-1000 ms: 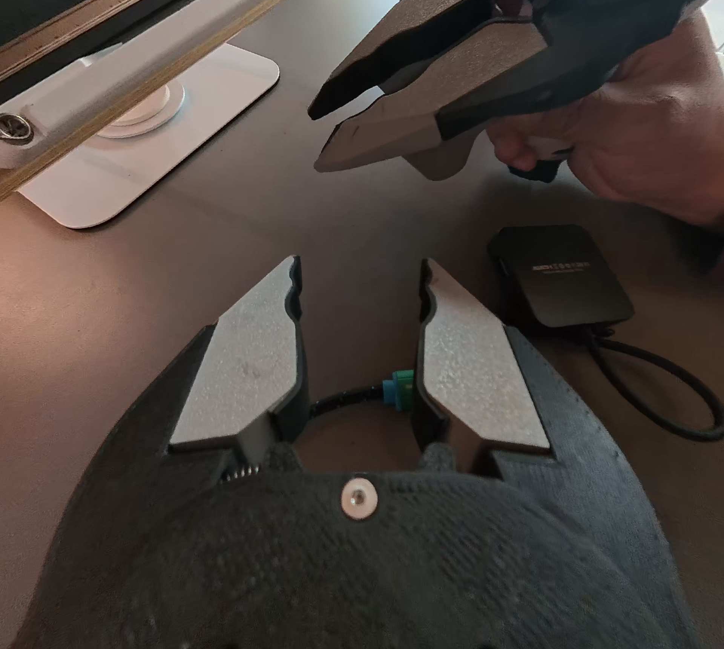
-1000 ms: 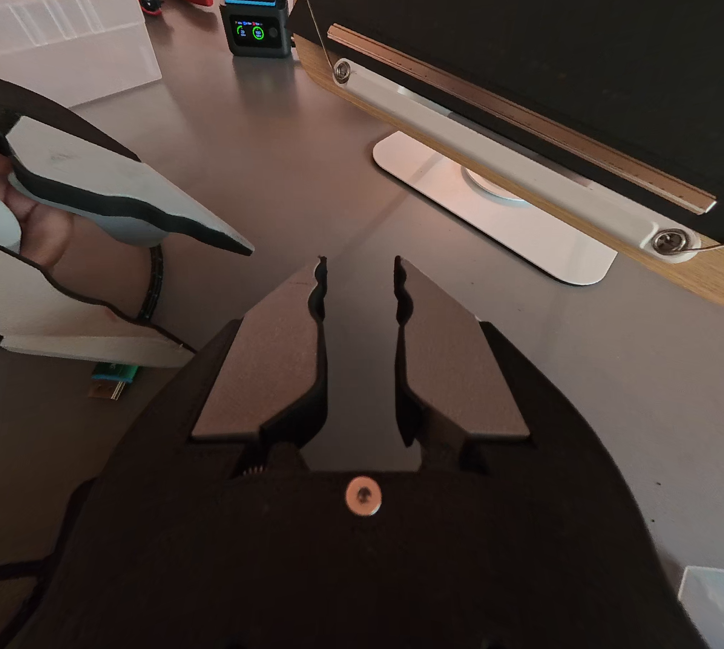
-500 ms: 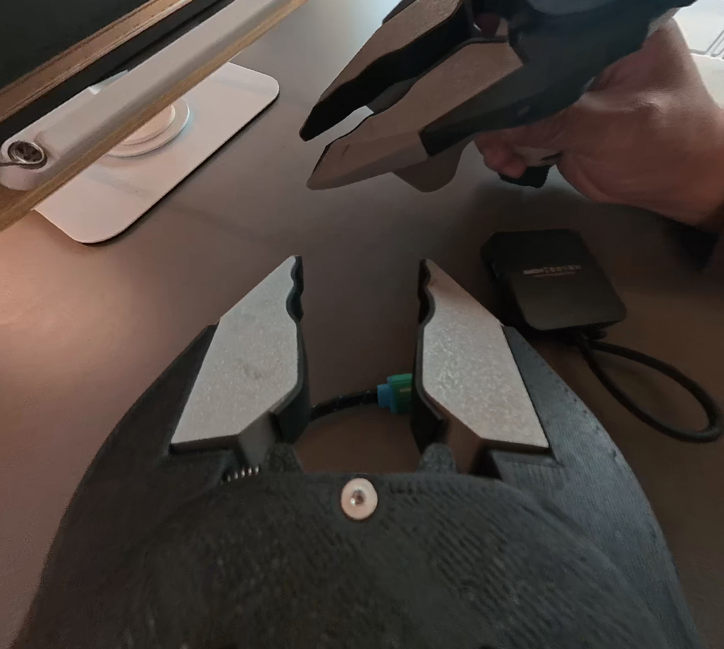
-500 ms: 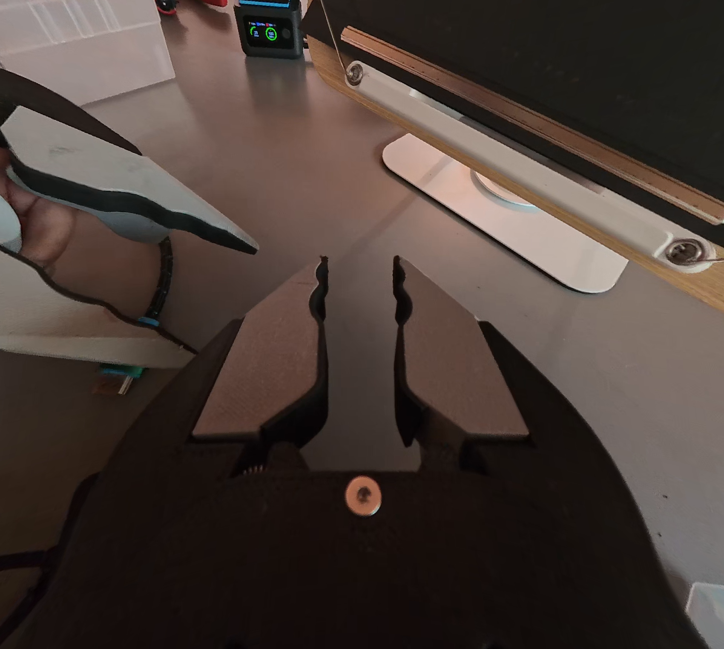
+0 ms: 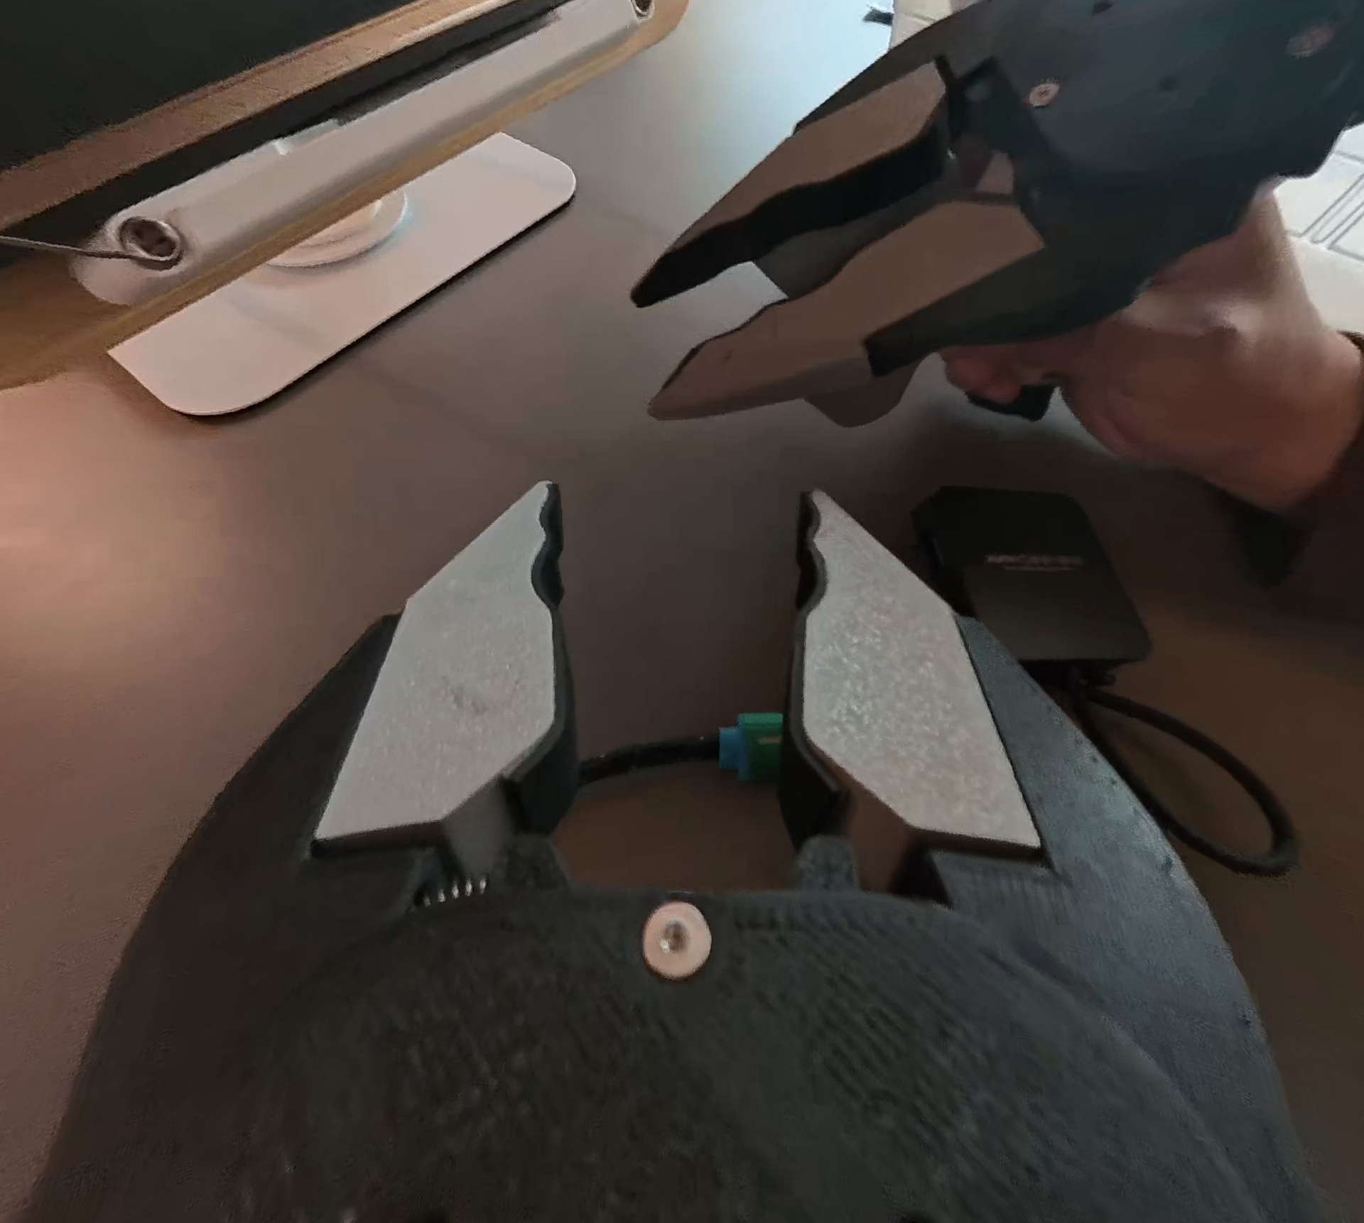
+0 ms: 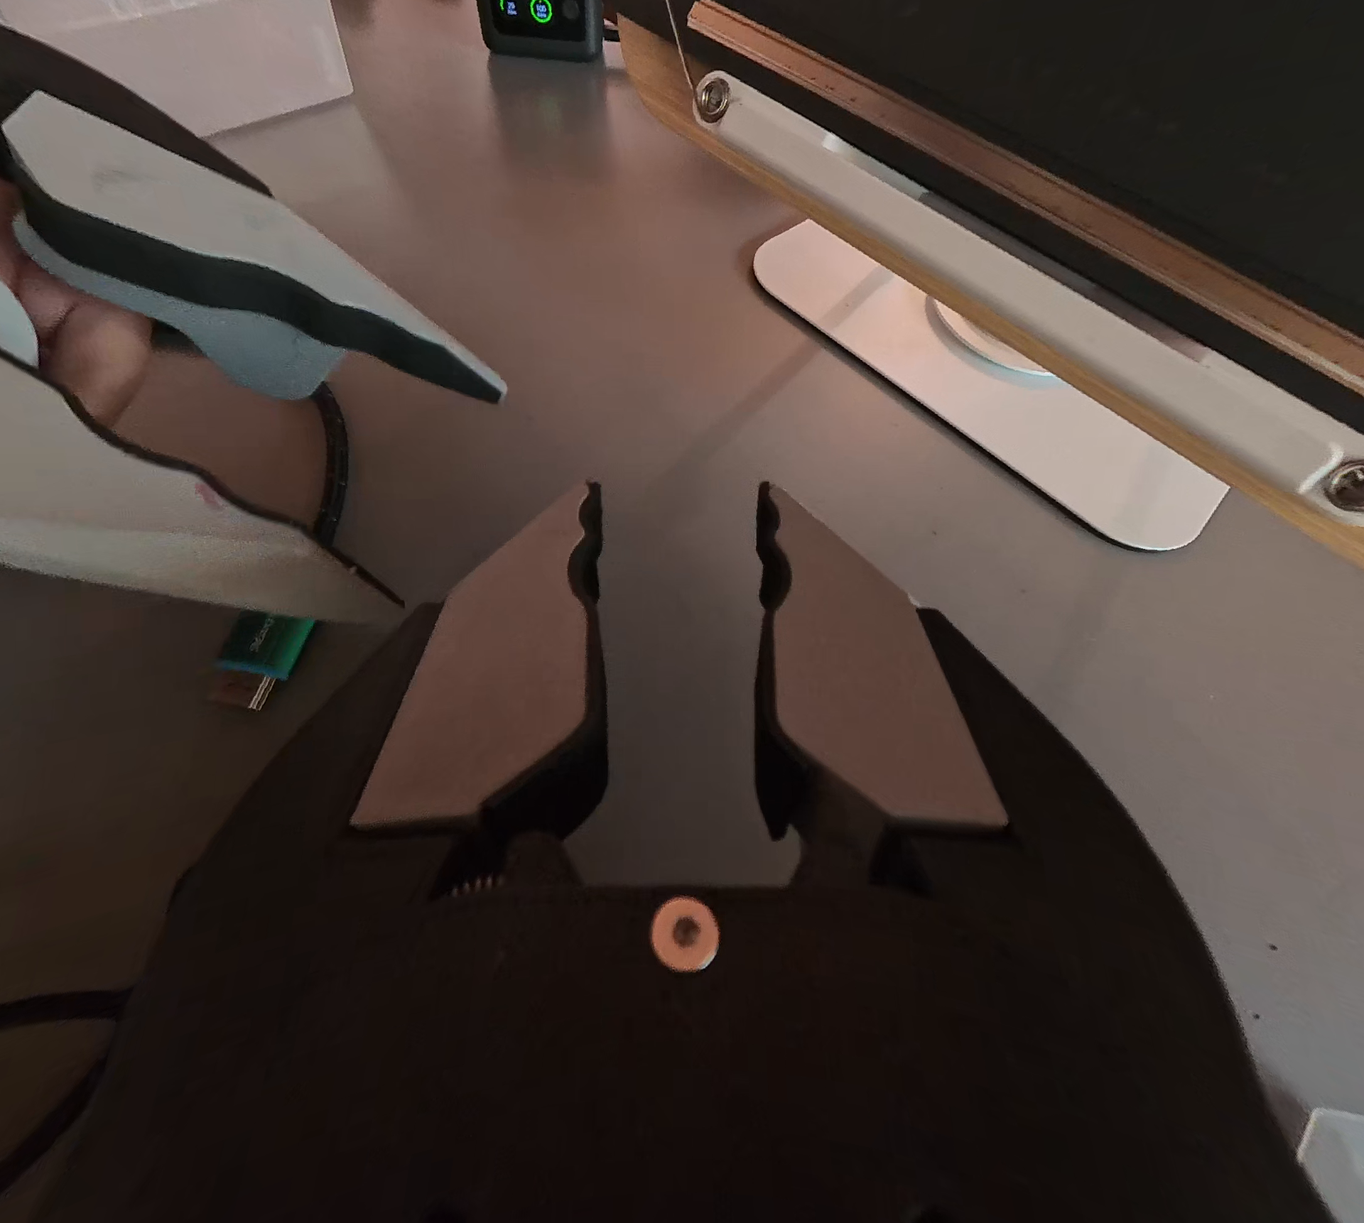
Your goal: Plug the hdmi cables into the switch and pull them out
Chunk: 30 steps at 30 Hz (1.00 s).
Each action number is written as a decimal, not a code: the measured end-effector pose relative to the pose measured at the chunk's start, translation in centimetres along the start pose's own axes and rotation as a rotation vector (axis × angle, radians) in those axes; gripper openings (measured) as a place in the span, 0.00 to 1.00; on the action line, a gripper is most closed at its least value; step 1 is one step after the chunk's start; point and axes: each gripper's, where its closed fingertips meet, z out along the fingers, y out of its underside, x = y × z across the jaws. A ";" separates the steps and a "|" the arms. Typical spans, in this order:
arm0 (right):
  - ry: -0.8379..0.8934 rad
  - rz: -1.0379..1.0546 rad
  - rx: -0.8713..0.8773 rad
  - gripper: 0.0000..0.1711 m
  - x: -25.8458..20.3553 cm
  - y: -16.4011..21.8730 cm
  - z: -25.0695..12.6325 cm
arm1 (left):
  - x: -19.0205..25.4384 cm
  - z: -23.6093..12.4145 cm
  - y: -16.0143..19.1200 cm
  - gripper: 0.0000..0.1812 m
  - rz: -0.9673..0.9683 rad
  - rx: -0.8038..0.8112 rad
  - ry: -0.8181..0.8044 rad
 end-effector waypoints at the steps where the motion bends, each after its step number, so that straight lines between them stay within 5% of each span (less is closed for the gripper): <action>1: -0.001 -0.002 0.000 0.23 0.0 0.0 0.0 | -0.2 -0.1 0.0 0.34 0.005 0.002 -0.011; 13: -0.128 0.039 0.011 0.23 -1.5 -0.1 -0.4 | -1.2 -0.7 -0.5 0.39 -0.043 0.022 -0.031; 19: -0.237 0.053 0.064 0.28 -3.0 -1.2 -1.1 | 0.8 -2.5 0.0 0.37 -0.101 -0.002 0.174; 30: -0.430 0.147 0.196 0.36 -5.7 -4.2 -3.3 | 2.0 -8.0 4.4 0.37 0.071 -0.269 0.117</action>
